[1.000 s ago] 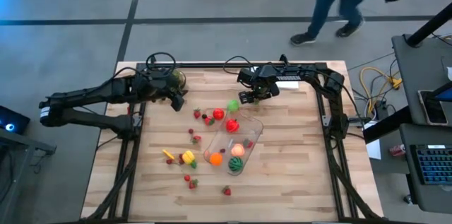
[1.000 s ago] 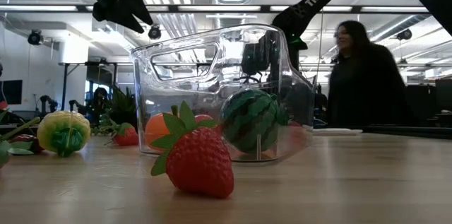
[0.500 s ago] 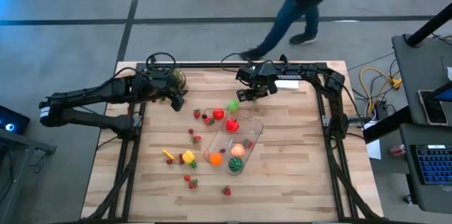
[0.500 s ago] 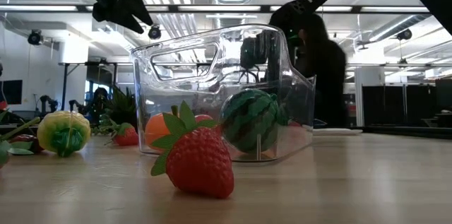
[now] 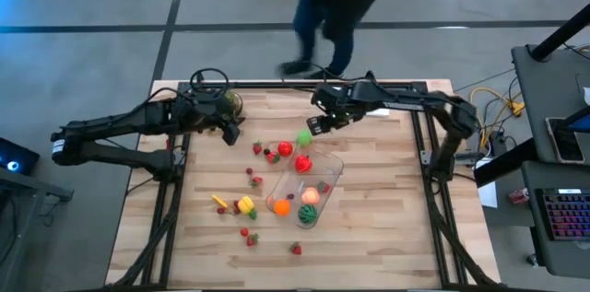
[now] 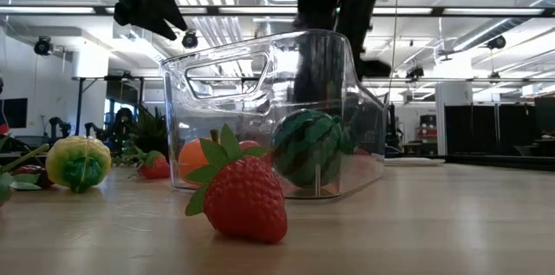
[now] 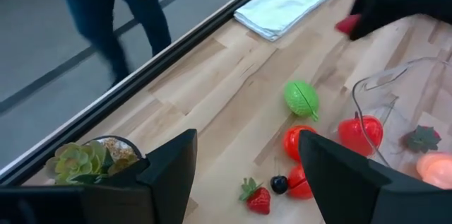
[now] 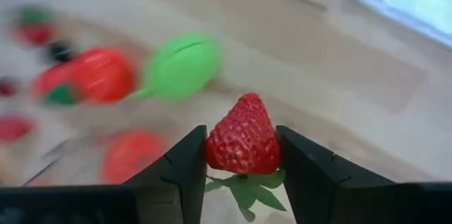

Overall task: Pick and placing Produce into tupperware
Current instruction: Put the red strawberry into the transparent bin

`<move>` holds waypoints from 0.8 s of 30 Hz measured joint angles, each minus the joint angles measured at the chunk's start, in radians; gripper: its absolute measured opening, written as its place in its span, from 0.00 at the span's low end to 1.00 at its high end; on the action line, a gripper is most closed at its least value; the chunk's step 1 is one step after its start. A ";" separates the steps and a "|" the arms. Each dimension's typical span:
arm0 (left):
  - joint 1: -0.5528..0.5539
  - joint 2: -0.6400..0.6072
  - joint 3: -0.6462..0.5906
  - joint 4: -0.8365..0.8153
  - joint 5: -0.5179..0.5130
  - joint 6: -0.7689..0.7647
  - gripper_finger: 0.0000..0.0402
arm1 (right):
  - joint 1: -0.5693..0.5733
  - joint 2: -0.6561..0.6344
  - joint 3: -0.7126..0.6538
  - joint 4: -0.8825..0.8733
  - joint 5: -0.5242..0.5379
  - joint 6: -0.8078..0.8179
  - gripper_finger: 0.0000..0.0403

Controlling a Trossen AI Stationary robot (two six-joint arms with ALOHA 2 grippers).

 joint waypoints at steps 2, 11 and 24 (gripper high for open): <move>0.000 -0.001 0.000 -0.001 0.006 0.005 0.58 | 0.053 -0.049 0.000 0.005 0.000 0.000 0.37; -0.001 -0.010 -0.001 -0.001 0.071 0.025 0.58 | 0.307 -0.128 0.000 0.028 0.007 0.058 0.41; -0.001 -0.027 -0.003 -0.063 0.211 -0.120 0.58 | 0.467 -0.026 -0.002 0.111 0.081 0.052 0.37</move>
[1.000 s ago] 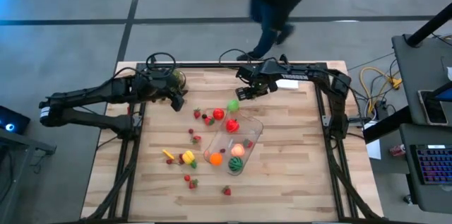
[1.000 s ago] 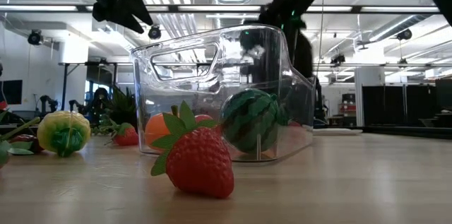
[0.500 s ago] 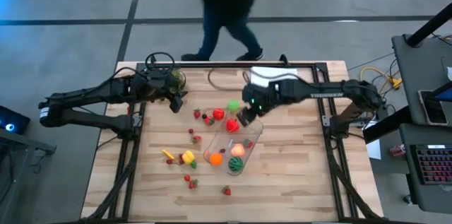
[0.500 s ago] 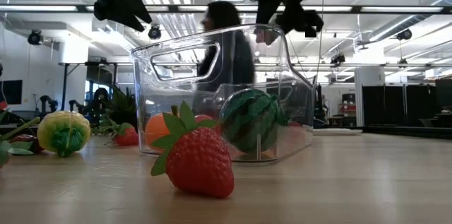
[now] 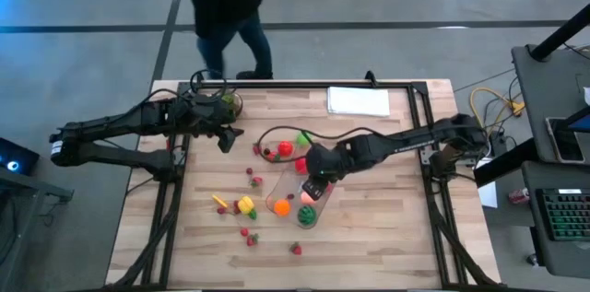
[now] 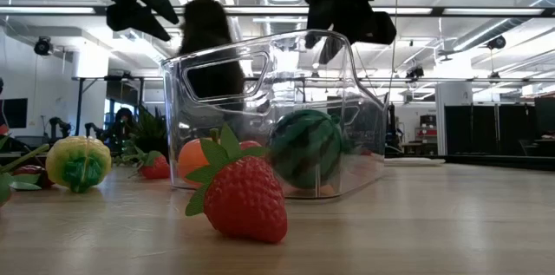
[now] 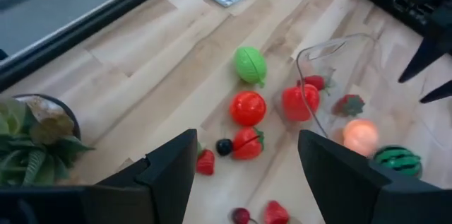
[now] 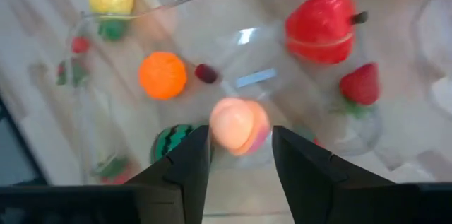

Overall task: Pick and placing Produce into tupperware
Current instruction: Put the red strawberry into the transparent bin

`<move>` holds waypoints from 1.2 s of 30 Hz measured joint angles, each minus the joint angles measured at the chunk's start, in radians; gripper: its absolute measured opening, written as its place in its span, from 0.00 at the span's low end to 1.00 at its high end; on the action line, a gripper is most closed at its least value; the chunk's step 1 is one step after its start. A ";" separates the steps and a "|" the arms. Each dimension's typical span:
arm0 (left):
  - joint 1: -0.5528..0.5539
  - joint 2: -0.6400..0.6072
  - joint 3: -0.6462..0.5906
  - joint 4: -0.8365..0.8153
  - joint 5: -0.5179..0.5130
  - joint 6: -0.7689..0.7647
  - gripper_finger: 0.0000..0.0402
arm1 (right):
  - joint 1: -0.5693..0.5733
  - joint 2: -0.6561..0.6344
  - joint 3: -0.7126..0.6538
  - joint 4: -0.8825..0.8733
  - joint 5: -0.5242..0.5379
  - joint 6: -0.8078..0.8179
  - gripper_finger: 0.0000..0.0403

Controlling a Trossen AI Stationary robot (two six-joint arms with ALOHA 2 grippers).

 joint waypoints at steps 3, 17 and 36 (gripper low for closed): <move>0.000 0.002 -0.002 -0.008 0.007 -0.008 0.58 | 0.037 -0.021 0.000 -0.010 0.131 0.021 0.42; -0.025 0.073 -0.213 0.101 0.129 0.437 0.58 | -0.005 -0.220 0.001 -0.245 0.505 0.092 0.73; 0.010 0.431 -0.364 0.519 0.033 0.693 0.58 | -0.134 -0.278 -0.010 -0.319 0.505 0.155 0.79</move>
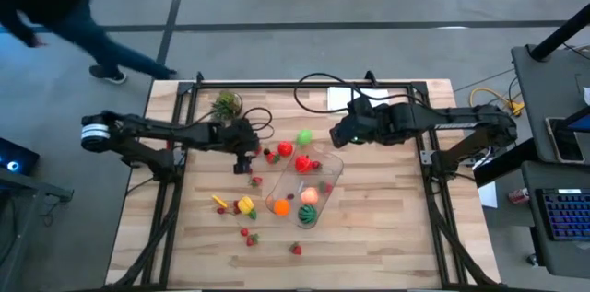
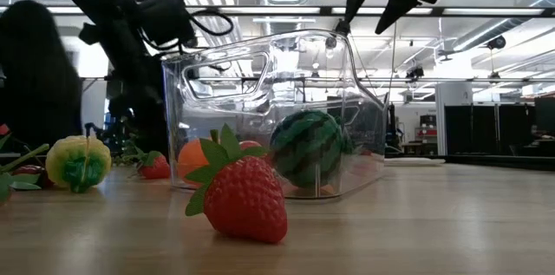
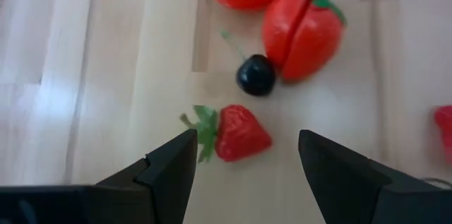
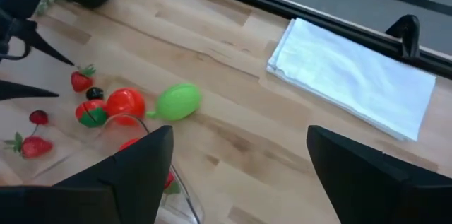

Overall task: Pick and placing Produce into tupperware
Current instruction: Put the red strawberry into the transparent bin

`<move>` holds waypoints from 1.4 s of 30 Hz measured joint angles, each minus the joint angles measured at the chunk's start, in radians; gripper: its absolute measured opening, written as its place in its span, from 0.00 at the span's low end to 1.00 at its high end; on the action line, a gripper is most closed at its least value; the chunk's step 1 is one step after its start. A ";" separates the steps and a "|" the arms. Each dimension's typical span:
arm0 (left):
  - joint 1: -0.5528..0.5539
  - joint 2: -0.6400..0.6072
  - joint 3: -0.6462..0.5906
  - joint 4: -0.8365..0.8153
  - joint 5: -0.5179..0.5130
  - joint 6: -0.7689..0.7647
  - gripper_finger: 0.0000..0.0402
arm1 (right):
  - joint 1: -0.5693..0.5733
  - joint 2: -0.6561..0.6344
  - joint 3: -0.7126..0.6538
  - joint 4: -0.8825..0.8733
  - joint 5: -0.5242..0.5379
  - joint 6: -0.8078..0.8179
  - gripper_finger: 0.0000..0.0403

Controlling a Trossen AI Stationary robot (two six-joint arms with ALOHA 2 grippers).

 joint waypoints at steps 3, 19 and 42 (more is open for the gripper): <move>0.011 0.029 0.003 0.025 -0.001 0.000 0.58 | 0.001 0.005 -0.001 0.000 -0.001 0.008 0.79; 0.023 0.086 0.003 0.065 0.012 0.000 0.58 | 0.001 0.030 -0.001 0.000 -0.011 0.026 0.80; 0.024 0.063 -0.026 0.025 0.001 0.001 0.36 | 0.001 0.030 -0.003 0.000 -0.011 0.034 0.77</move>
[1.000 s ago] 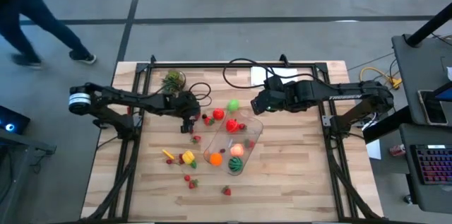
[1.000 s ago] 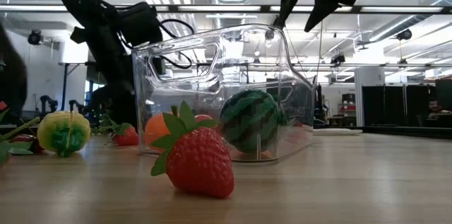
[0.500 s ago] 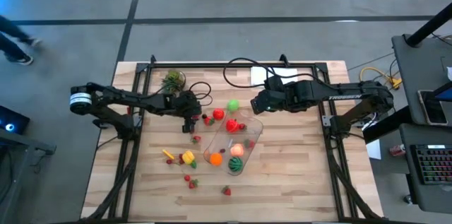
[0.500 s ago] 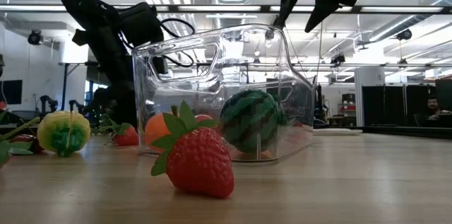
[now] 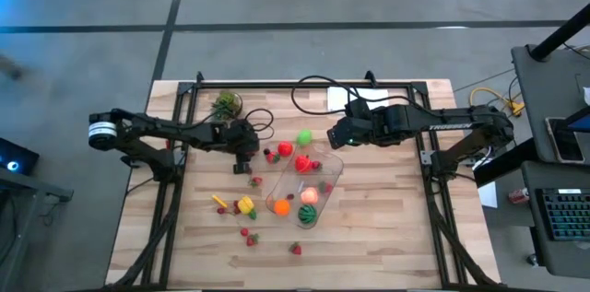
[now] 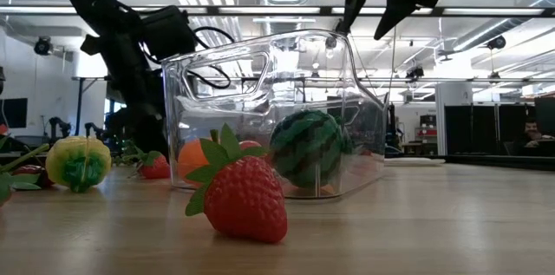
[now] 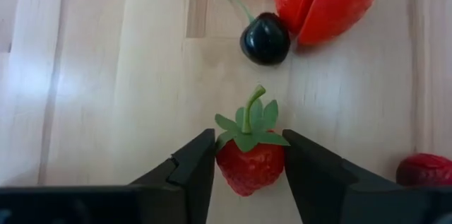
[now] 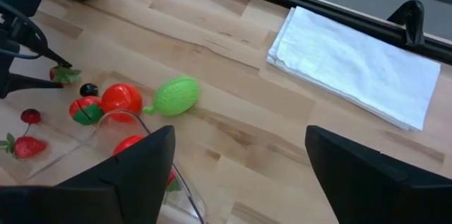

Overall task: Pick and placing Produce into tupperware
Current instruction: Put the red strawberry into the transparent bin

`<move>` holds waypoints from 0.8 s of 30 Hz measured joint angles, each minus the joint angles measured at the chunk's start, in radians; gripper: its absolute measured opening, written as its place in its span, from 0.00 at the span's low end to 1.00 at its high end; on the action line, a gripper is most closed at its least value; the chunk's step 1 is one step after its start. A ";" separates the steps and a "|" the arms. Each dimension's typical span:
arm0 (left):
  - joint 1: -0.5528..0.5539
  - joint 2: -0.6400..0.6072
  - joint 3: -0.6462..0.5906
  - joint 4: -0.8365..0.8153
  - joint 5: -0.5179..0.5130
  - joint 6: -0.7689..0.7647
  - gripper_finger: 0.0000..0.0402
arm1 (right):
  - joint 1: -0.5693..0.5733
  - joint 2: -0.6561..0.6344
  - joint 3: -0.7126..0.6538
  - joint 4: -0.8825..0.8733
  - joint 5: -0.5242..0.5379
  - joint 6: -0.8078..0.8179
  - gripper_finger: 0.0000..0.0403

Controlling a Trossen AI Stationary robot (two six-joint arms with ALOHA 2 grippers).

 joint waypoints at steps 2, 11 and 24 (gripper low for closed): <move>0.000 0.003 -0.001 -0.001 0.001 -0.001 0.37 | 0.000 0.000 0.000 0.000 0.000 -0.001 0.76; 0.000 0.002 0.011 -0.048 0.003 -0.001 0.34 | 0.000 0.000 -0.002 -0.001 0.000 -0.001 0.76; -0.001 -0.091 0.117 -0.135 0.005 -0.008 0.32 | 0.000 -0.011 -0.002 -0.026 -0.004 0.034 0.76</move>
